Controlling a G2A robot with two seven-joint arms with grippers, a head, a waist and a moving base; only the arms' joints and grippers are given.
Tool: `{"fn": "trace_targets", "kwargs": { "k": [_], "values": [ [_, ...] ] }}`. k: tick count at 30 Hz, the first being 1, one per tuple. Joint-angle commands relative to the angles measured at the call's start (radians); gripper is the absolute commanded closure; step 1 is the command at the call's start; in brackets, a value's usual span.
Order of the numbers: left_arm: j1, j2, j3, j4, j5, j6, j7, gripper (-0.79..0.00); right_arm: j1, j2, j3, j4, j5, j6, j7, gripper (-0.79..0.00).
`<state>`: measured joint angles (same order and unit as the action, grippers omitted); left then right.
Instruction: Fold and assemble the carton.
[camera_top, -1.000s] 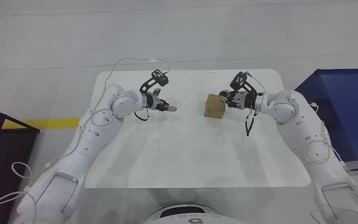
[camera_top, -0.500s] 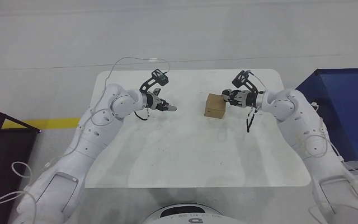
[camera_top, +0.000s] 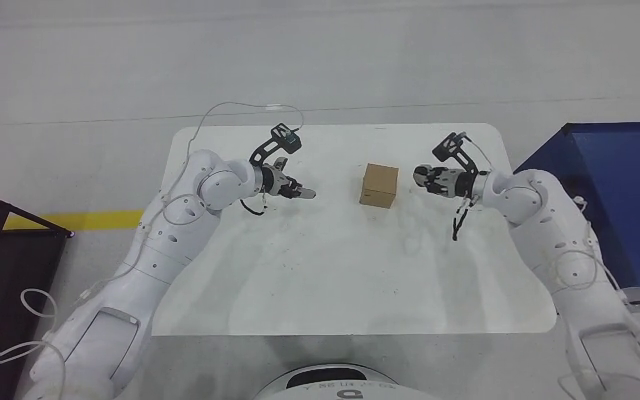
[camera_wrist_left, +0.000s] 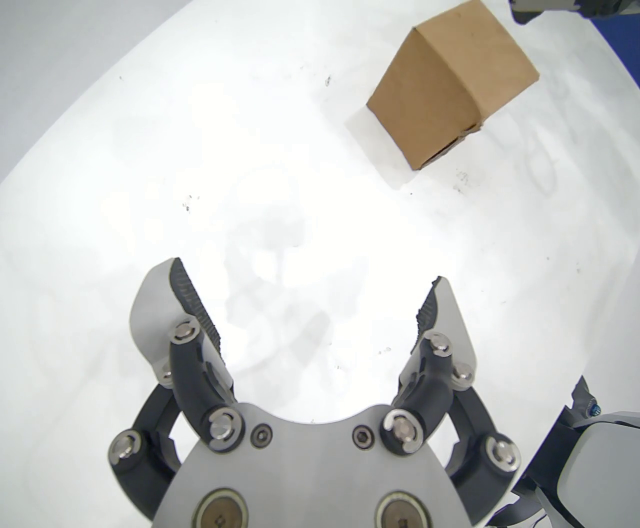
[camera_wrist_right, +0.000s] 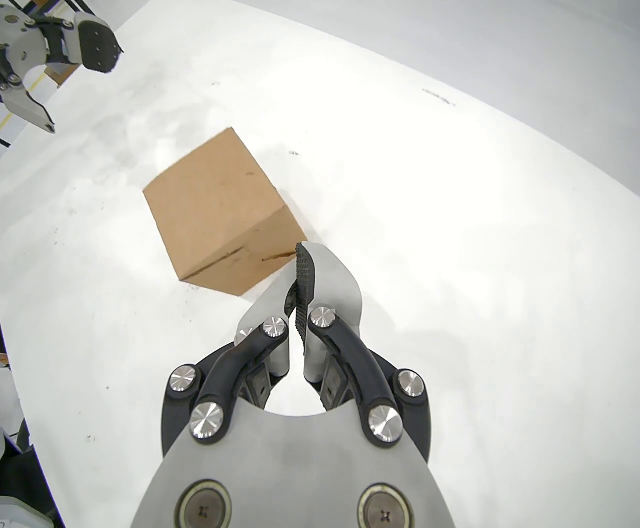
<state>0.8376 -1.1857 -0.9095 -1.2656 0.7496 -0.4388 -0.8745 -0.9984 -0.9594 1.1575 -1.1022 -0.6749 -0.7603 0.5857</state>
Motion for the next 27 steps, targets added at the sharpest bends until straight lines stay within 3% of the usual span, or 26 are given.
{"fn": "trace_targets", "kwargs": {
  "k": [1,5,10,15,27],
  "values": [
    [0.0,0.0,0.0,0.0,0.0,0.0,0.0,-0.785,-0.005,0.001,0.005,-0.007,0.015,-0.022,-0.017,0.0],
    [0.0,0.0,0.0,0.0,0.0,0.0,0.0,-0.785,-0.042,0.011,0.039,-0.089,-0.001,-0.059,-0.084,0.0],
    [0.0,0.0,0.0,0.0,0.0,0.0,0.0,-0.785,-0.058,0.004,-0.004,-0.183,-0.026,-0.003,-0.054,0.0],
    [0.0,0.0,0.0,0.0,0.0,0.0,0.0,-0.785,-0.016,-0.014,-0.062,-0.163,-0.02,0.016,-0.04,0.0],
    [0.0,0.0,0.0,0.0,0.0,0.0,0.0,-0.785,0.015,-0.022,-0.085,-0.093,-0.017,0.014,-0.029,0.0]
  ]
}}
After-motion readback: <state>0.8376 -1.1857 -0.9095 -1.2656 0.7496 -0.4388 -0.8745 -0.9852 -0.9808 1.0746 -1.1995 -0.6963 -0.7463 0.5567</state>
